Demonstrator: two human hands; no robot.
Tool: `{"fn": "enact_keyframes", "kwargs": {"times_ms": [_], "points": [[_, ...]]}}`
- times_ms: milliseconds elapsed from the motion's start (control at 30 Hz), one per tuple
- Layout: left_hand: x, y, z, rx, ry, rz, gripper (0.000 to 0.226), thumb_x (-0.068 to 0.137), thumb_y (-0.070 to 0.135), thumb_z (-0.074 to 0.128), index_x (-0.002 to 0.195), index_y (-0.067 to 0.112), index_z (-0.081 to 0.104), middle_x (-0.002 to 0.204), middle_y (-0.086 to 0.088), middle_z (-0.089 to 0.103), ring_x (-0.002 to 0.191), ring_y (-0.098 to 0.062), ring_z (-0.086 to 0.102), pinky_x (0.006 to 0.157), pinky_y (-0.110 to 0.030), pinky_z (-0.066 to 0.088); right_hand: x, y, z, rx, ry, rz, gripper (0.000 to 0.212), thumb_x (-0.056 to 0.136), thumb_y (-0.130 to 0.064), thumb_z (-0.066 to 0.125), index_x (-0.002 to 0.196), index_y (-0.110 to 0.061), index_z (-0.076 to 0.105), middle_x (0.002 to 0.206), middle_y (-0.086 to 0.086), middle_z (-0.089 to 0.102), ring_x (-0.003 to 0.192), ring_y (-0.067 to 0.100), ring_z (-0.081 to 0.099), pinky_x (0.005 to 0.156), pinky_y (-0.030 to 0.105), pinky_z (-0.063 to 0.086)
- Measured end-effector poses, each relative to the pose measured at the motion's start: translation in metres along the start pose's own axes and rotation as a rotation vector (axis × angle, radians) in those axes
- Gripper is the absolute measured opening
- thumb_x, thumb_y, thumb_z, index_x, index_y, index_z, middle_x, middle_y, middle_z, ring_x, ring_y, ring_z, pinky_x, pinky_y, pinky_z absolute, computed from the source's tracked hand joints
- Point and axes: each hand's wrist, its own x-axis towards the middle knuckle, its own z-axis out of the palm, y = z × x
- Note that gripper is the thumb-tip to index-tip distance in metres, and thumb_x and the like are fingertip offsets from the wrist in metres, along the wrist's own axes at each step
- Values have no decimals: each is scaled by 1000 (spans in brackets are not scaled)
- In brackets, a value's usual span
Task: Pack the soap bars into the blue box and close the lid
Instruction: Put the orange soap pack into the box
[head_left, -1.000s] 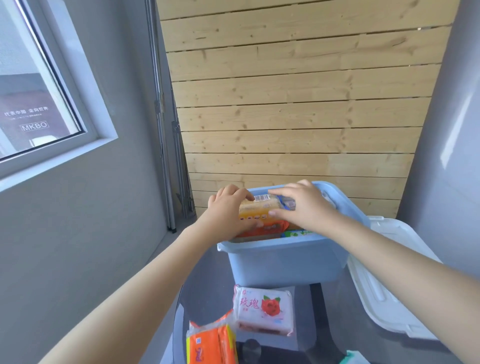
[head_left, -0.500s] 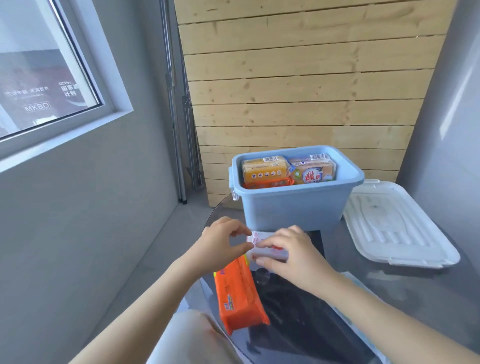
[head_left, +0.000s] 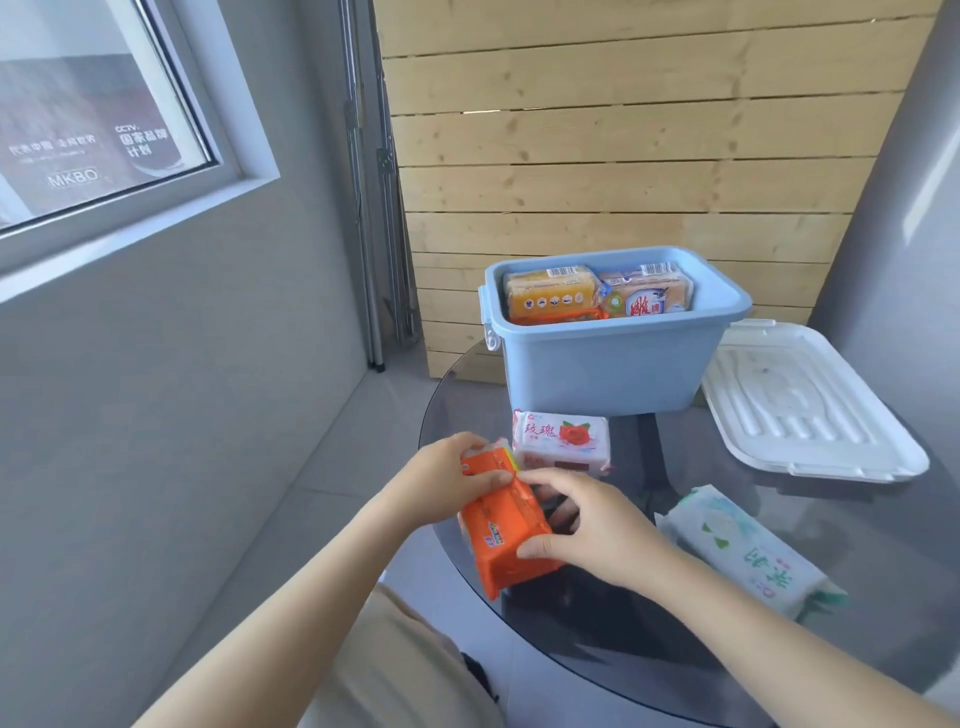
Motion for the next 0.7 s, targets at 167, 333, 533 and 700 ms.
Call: {"fn": "enact_keyframes", "kwargs": {"times_ms": [167, 333, 533, 700], "points": [[-7, 1, -2, -51, -58, -114, 49, 77, 57, 62, 107, 20, 55, 96, 1, 67, 60, -15, 68, 58, -25, 52, -10, 17, -24, 48, 214, 180, 39, 65, -32, 80, 102, -34, 69, 91, -16, 68, 72, 1, 63, 70, 15, 46], [-12, 1, -3, 0, -67, -129, 49, 79, 57, 60, 107, 16, 58, 98, -2, 69, 77, -24, 71, 72, -38, 59, -26, 19, -34, 334, 111, 237, 19, 83, -27, 66, 100, -37, 67, 91, -13, 74, 81, 4, 70, 67, 25, 58], [-20, 7, 5, -271, -51, -196, 48, 74, 49, 71, 105, 15, 54, 92, -4, 69, 69, -17, 69, 65, -33, 60, -30, 5, -23, 536, 44, 323, 37, 83, -25, 66, 119, -29, 58, 97, 4, 73, 78, 17, 73, 59, 32, 59], [-28, 17, 3, -396, 59, -139, 41, 72, 37, 77, 99, 11, 62, 83, -5, 73, 58, -11, 69, 48, -25, 53, -30, -2, -27, 468, 131, 365, 48, 85, -16, 64, 131, -17, 51, 100, 8, 70, 76, 19, 71, 57, 33, 59]]}}
